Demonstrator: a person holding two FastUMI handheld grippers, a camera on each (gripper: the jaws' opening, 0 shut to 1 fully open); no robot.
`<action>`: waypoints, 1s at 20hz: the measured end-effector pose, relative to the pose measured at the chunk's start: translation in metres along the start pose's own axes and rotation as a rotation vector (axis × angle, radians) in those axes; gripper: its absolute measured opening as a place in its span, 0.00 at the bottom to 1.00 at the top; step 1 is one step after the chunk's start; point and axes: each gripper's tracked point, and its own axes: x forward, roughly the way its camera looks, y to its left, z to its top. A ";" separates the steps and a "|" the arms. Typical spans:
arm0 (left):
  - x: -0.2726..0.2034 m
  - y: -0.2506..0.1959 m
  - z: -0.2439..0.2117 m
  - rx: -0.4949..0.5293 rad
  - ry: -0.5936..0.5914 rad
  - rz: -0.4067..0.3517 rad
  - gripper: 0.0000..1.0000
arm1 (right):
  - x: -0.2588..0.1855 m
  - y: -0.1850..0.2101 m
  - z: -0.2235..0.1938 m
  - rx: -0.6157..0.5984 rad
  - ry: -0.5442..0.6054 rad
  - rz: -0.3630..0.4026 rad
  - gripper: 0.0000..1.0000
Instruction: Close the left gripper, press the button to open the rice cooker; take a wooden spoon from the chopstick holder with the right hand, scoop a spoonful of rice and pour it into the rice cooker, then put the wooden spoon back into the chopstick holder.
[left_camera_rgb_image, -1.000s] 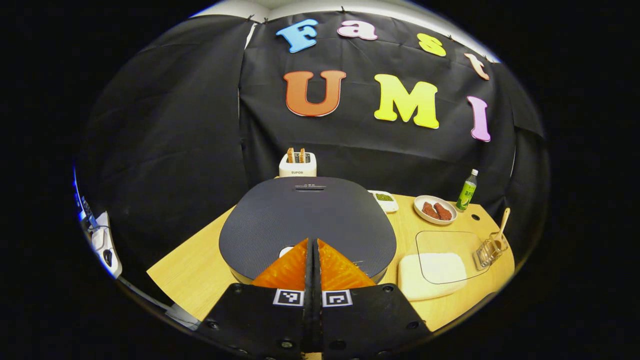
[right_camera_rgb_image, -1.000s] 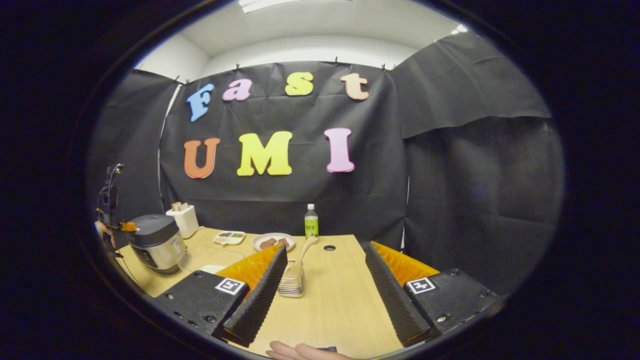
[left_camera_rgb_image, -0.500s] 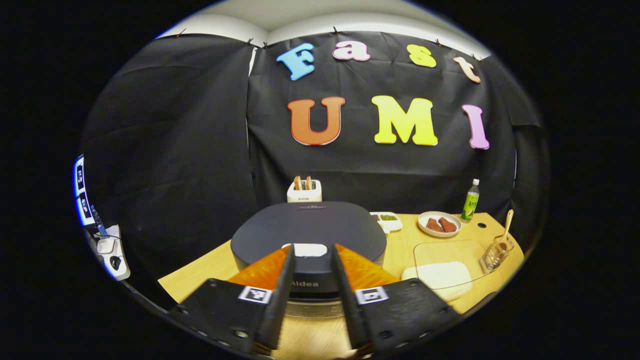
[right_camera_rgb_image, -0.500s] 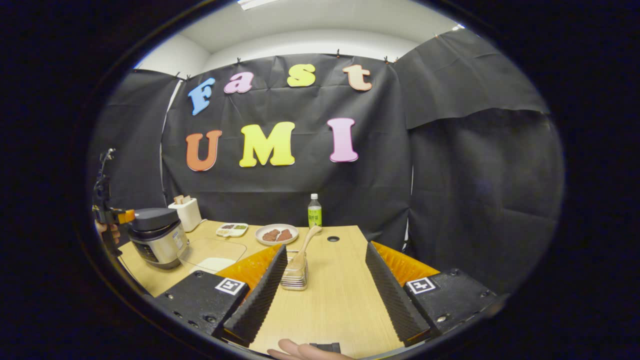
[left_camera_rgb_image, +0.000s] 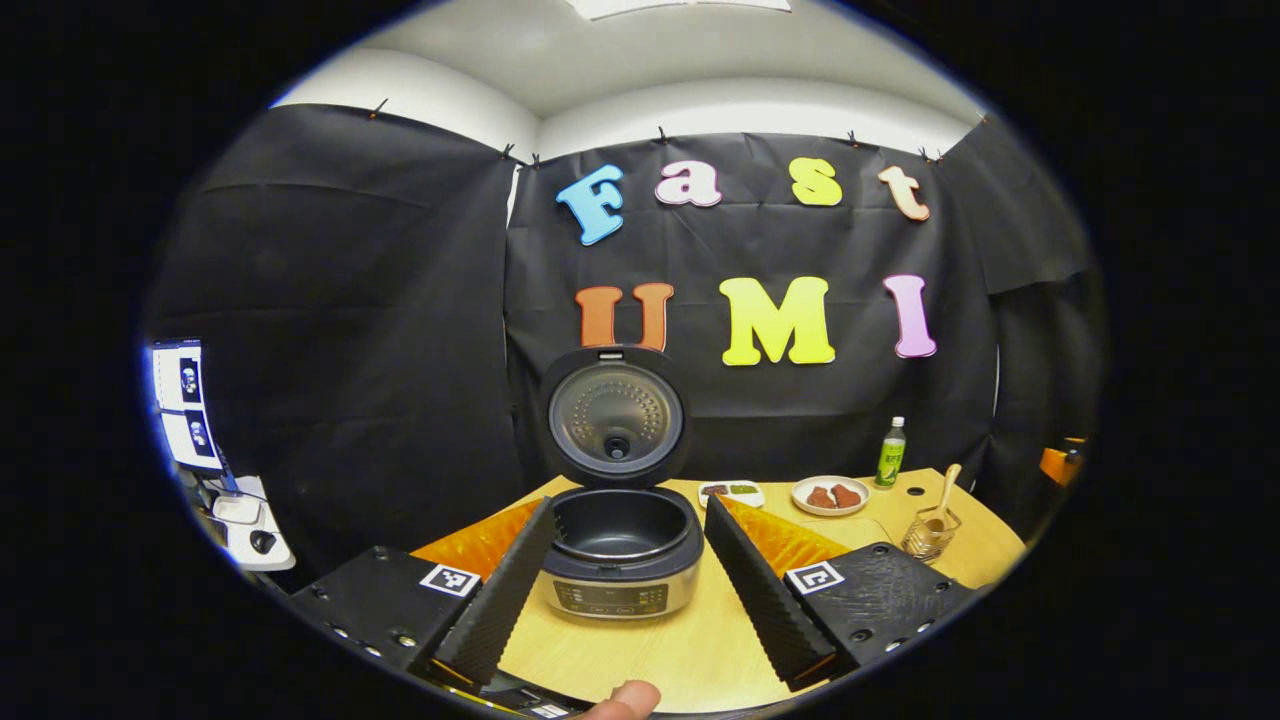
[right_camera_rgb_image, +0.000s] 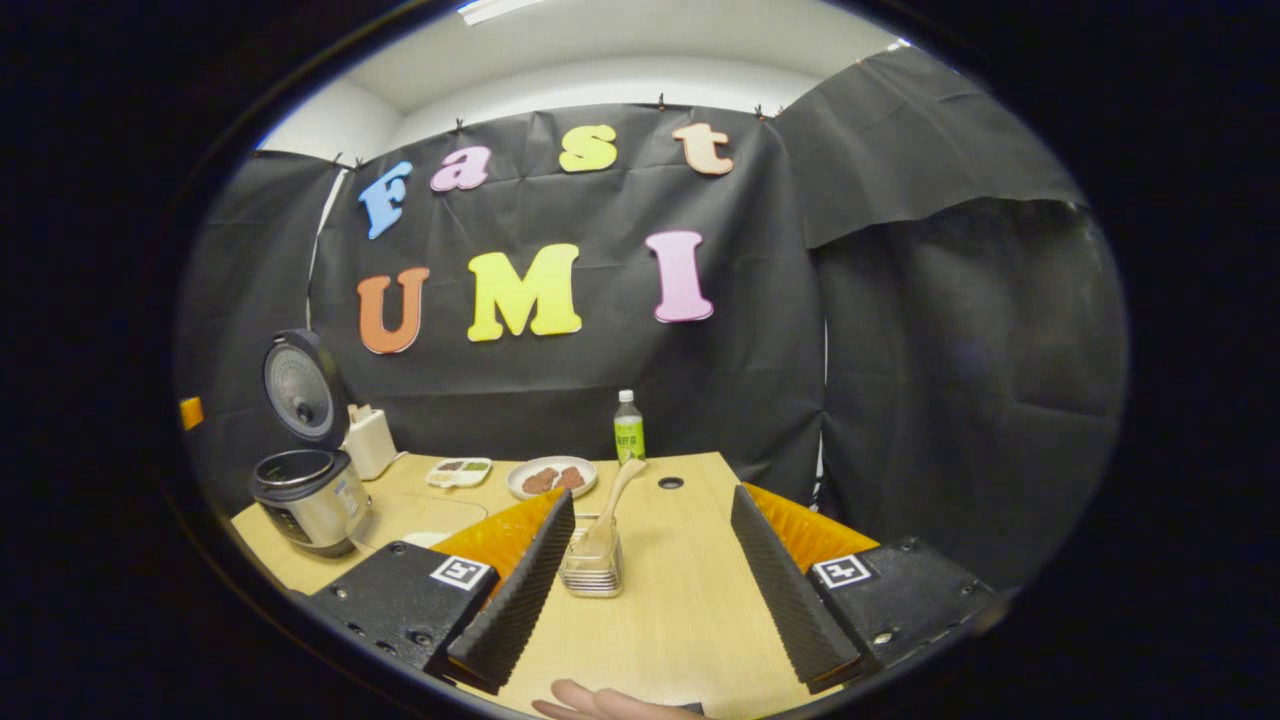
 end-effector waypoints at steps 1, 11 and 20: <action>-0.010 -0.001 -0.001 0.005 -0.002 -0.007 0.96 | 0.008 0.000 0.001 0.002 0.001 0.000 1.00; -0.077 -0.027 -0.006 0.042 -0.109 -0.084 0.96 | 0.110 0.037 0.003 0.029 0.059 0.059 1.00; -0.107 -0.036 0.013 0.004 -0.217 -0.172 0.96 | 0.212 0.032 -0.058 0.091 0.228 0.039 0.88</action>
